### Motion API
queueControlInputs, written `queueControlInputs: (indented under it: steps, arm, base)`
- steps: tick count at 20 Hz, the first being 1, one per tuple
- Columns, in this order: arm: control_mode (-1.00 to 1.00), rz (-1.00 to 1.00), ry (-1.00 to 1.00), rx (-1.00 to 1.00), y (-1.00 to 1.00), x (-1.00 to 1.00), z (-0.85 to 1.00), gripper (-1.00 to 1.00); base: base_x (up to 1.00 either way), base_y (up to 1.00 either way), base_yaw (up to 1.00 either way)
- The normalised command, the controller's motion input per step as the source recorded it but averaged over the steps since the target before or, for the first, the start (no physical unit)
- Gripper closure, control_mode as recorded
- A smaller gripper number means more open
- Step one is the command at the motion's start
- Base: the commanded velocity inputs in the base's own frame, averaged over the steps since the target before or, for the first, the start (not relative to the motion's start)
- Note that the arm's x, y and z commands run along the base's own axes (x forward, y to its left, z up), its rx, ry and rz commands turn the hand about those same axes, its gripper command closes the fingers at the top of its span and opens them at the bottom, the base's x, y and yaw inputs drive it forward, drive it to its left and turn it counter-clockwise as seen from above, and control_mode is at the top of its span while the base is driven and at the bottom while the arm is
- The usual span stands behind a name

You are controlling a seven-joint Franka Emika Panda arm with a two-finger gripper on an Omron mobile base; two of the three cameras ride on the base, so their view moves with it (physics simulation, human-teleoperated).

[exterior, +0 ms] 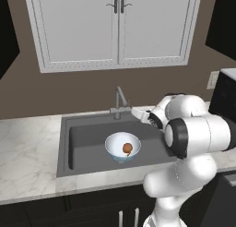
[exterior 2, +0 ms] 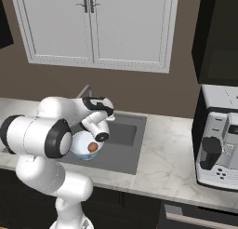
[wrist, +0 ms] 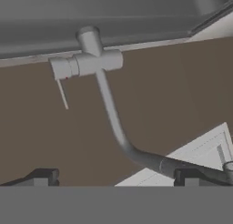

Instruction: Pick the onion from the cabinet and place it in the bowl. Then pick the bowl and place it in the sink. Then turn on the sink facuet.

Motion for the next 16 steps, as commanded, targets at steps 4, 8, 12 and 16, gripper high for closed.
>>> queueControlInputs:
  steps: [4,8,12,16]
  arm:
    - [-1.00,0.00,0.01,0.04,-0.06,0.44,-0.01,-1.00]
    - [-1.00,0.00,0.01,0.00,0.00,0.41,-0.13,-1.00]
    - [-1.00,0.00,0.00,0.00,0.00,0.31,-0.31,-1.00]
    - [-1.00,0.00,0.00,-0.01,0.00,0.32,-0.27,-1.00]
  base:
    - [0.00,0.00,0.00]
    - [0.00,0.00,0.00]
    - [0.00,0.00,0.00]
    - [0.00,0.00,0.00]
